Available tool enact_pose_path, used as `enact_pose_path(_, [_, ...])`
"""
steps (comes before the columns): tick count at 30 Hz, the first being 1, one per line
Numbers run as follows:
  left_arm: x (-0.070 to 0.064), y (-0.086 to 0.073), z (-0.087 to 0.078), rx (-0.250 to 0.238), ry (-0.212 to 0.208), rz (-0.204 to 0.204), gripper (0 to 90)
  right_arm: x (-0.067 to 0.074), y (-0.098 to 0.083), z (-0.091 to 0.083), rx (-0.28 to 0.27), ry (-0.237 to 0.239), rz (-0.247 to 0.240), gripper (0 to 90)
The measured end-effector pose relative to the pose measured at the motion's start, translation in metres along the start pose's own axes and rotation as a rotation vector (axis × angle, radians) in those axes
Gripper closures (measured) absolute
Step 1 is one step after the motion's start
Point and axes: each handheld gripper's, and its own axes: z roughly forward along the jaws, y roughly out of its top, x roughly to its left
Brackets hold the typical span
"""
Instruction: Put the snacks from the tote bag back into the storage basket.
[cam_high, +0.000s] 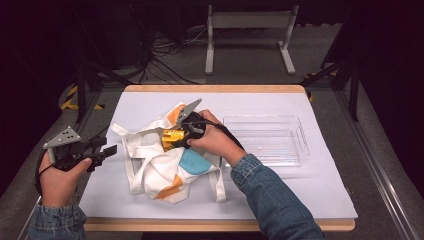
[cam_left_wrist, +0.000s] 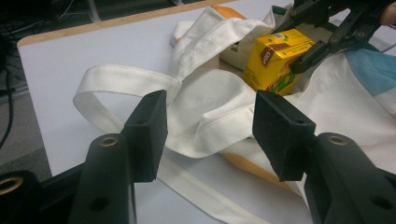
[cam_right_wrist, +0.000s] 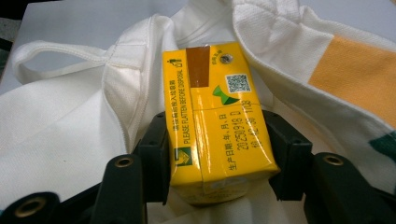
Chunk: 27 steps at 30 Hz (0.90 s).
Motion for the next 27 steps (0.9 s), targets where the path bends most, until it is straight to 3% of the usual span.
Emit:
enact_pose_path(7, [0.001, 0.0, -0.001, 0.001, -0.003, 0.0, 47.2, 0.001, 0.004, -0.007, -0.013, -0.001, -0.01, 50.1])
enact_pose_path(14, [0.001, -0.001, 0.0, 0.004, -0.004, -0.004, 46.5, 0.005, 0.016, -0.026, -0.044, 0.02, -0.019, 50.3])
enact_pose_path(27, [-0.001, -0.001, 0.004, 0.013, -0.011, -0.006, 44.9, 0.008, 0.032, -0.065, -0.113, 0.008, -0.038, 51.2])
